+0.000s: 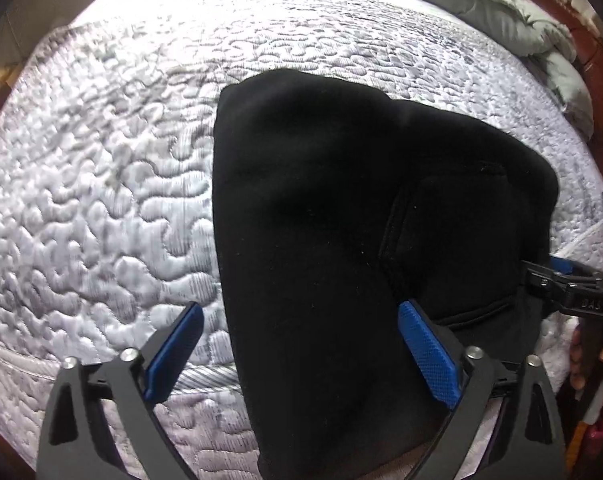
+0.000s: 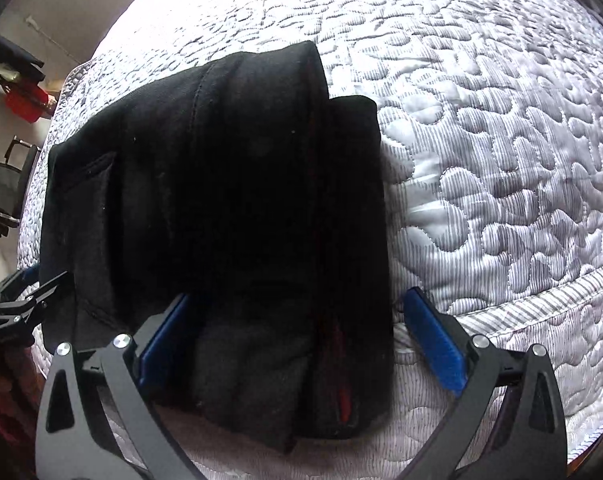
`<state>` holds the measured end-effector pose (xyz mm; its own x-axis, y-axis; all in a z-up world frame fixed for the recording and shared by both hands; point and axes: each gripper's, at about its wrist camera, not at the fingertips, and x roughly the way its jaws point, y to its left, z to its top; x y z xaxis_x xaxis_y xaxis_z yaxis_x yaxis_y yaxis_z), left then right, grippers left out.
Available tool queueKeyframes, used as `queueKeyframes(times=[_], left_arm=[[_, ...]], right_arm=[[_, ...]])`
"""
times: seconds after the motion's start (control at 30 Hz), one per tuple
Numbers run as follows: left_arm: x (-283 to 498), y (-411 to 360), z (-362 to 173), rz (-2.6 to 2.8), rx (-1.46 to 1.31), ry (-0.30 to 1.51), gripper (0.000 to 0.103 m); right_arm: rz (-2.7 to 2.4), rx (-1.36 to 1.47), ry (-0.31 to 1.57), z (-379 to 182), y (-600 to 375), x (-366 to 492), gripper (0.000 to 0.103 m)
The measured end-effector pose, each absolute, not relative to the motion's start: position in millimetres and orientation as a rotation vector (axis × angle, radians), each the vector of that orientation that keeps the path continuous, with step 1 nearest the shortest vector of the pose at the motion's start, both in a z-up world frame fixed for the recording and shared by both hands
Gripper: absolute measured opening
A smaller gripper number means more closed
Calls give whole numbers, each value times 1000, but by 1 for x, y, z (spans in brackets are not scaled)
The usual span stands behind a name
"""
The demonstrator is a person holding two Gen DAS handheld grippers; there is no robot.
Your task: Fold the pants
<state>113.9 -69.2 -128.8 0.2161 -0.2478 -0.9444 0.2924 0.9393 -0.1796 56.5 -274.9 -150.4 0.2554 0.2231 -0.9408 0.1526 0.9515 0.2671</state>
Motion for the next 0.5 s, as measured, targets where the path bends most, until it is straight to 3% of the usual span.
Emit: queueKeyframes(times=[0.03,0.17,0.23,0.3,0.4,0.5], left_arm=[[114,-67,-129,-397,11,1308,79],[114,-64,-131,-458,-35,1306,70],[112,-66,-128,-478,-32,1295,58],[110,-68,-124,-501,-18,1278,52],[108,-70,-124,-518,-18,1259,48],[106,-64,-120,-543,-54,1244,38]], right_arm=[[75,351,1311,-148,-274,55,85],[112,353,1290,-141,-273,50,67],[127,366,1279,-137,-274,47,60],[136,359,1273,-132,-273,44,53],[143,337,1267,-127,-271,41,50],[147,346,1262,-126,-271,38,48]])
